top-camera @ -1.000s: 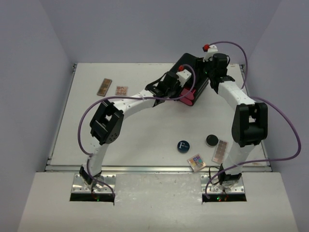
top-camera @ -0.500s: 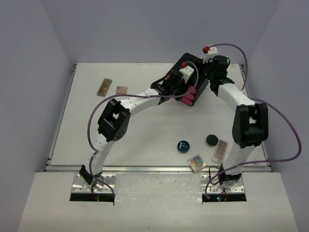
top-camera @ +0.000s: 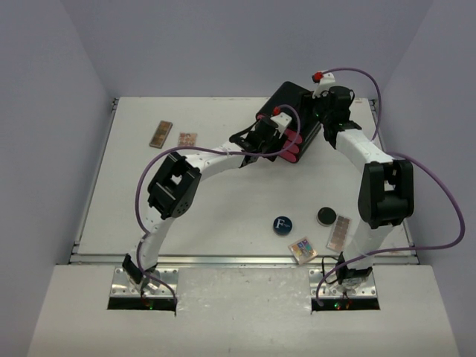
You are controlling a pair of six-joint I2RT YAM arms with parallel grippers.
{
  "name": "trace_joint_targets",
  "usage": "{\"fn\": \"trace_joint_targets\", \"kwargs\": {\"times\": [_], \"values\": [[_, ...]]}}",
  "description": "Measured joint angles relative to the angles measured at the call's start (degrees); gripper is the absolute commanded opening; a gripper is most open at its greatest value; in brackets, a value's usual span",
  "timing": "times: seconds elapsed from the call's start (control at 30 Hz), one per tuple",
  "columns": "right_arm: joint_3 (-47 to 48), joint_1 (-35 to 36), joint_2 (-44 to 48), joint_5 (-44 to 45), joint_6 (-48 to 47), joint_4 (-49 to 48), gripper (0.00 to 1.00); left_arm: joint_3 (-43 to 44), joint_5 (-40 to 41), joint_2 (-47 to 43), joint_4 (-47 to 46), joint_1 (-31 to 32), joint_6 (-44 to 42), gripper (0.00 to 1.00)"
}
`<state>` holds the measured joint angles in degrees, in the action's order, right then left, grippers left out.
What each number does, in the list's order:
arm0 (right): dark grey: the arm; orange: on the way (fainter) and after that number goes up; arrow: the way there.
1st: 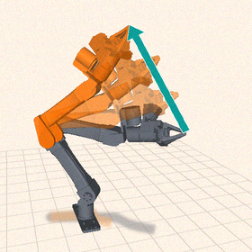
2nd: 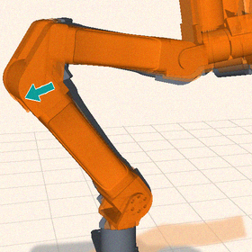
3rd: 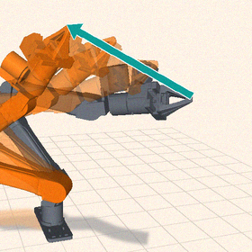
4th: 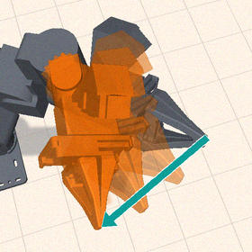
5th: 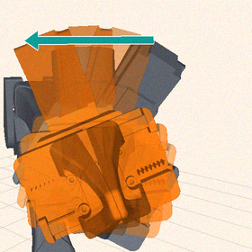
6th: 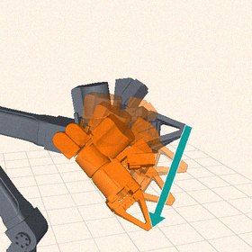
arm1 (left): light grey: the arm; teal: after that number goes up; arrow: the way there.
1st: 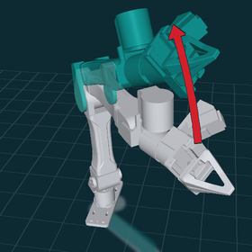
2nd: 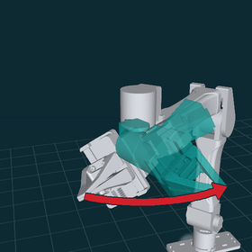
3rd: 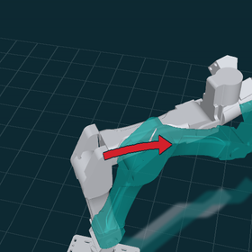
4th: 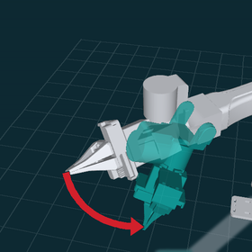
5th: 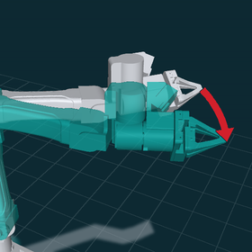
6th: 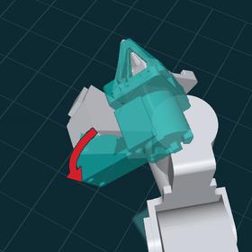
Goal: Organize the makeup
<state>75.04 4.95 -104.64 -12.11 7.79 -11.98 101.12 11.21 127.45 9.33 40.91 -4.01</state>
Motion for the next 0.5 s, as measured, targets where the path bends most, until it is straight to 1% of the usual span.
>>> {"fn": "trace_joint_targets", "kwargs": {"times": [0.23,0.37,0.5], "values": [[-0.34,0.0,0.31,-0.01,-0.02,0.01,0.64,0.28,0.01,0.1,-0.78,0.0,0.0,0.57],[-0.66,0.0,0.62,-0.01,-0.02,0.04,0.64,3.34,0.35,1.19,-1.26,0.0,0.0,0.55],[-0.99,0.0,0.96,0.0,-0.04,0.11,0.64,4.85,0.44,2.02,-2.17,0.0,-0.02,0.51]]}}
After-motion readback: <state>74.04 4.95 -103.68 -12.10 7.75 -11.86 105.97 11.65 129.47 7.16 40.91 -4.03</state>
